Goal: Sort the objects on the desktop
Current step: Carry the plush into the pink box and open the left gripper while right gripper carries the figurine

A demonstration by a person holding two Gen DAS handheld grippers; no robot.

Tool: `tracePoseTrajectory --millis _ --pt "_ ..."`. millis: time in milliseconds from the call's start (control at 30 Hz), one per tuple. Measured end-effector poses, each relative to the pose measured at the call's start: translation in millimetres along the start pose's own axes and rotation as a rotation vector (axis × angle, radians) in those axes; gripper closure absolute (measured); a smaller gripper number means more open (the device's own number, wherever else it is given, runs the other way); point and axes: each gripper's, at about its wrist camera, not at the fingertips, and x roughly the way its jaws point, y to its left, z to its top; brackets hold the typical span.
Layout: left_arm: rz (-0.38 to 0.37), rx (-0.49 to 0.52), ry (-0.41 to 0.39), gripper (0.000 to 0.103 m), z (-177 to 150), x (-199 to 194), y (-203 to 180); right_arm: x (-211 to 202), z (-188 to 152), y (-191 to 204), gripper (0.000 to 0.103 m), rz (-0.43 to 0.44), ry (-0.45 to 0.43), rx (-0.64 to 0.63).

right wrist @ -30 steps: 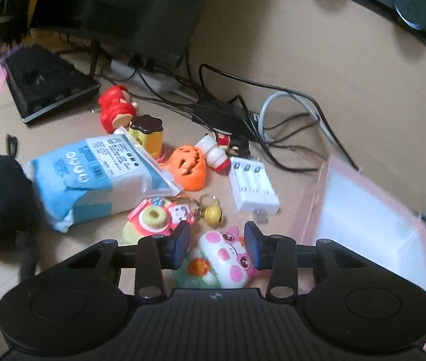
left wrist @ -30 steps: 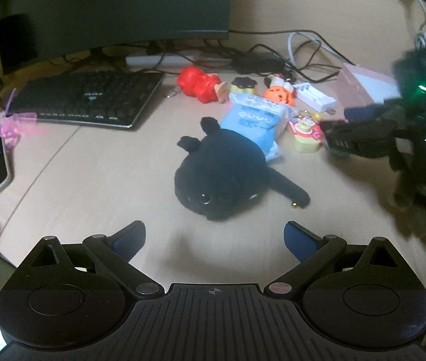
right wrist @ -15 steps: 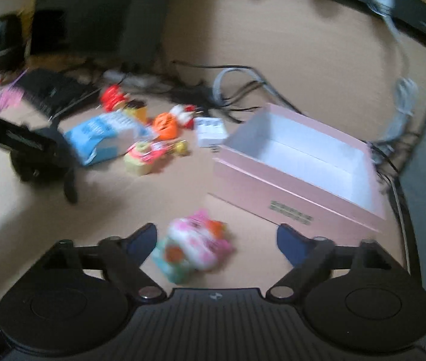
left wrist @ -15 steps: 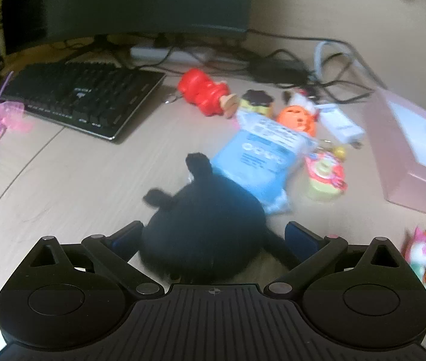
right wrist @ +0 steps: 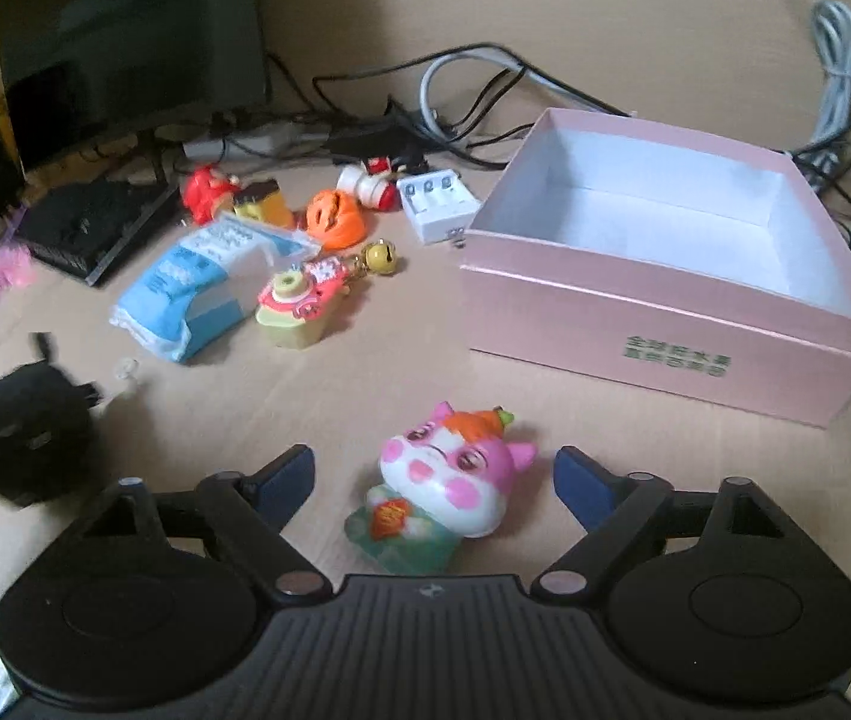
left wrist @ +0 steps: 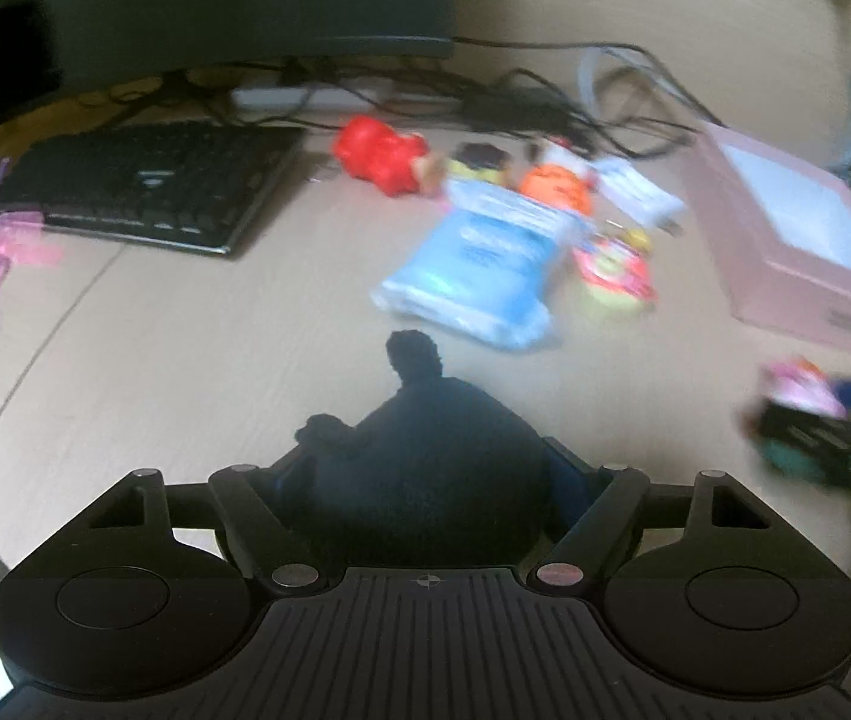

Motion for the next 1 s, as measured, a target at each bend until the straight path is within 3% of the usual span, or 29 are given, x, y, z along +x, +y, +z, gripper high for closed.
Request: tracePoseTrajectory --millis 33,67,133,233,367,533,667,800,933,1000 --pt "-0.021 0.019 -0.001 0.021 -2.1 -6.9 -1.9 3.4 0.1 3.2 0.047 -0.009 0.013 -0.022" --pt "-0.044 0.040 -0.007 0.021 -2.8 -14.4 -3.7 5.2 0.4 4.8 0.053 -0.010 0.031 -0.040" --pt "-0.092 0.077 -0.036 0.021 1.9 -28.6 -9.2 -0.1 0.1 3.6 0.057 -0.004 0.041 -0.055" --pt "-0.164 0.118 -0.102 0.021 21.0 -46.0 -19.3 -26.1 0.4 -5.4 0.057 -0.023 0.005 -0.094" --pt "-0.321 0.158 -0.201 0.021 65.0 -59.7 -44.4 -86.6 10.8 -32.7 0.057 -0.066 -0.077 -0.081" --pt "-0.478 0.231 -0.261 0.021 121.1 -41.9 -102.7 -164.9 14.6 -69.0 0.057 -0.171 -0.209 0.001" --pt "-0.566 0.273 -0.274 0.018 156.2 -7.5 -170.2 -195.5 6.3 -88.2 0.057 -0.268 -0.267 0.080" --pt "-0.549 0.257 -0.241 0.008 166.1 15.2 -203.1 -201.8 -4.5 -102.2 0.057 -0.318 -0.256 0.151" --pt "-0.518 0.267 -0.197 0.007 143.8 16.9 -187.4 -206.3 -1.1 -112.5 0.056 -0.303 -0.272 0.175" --pt "-0.474 0.280 -0.178 0.006 127.5 16.0 -175.4 -206.6 5.3 -115.3 0.054 -0.320 -0.282 0.256"
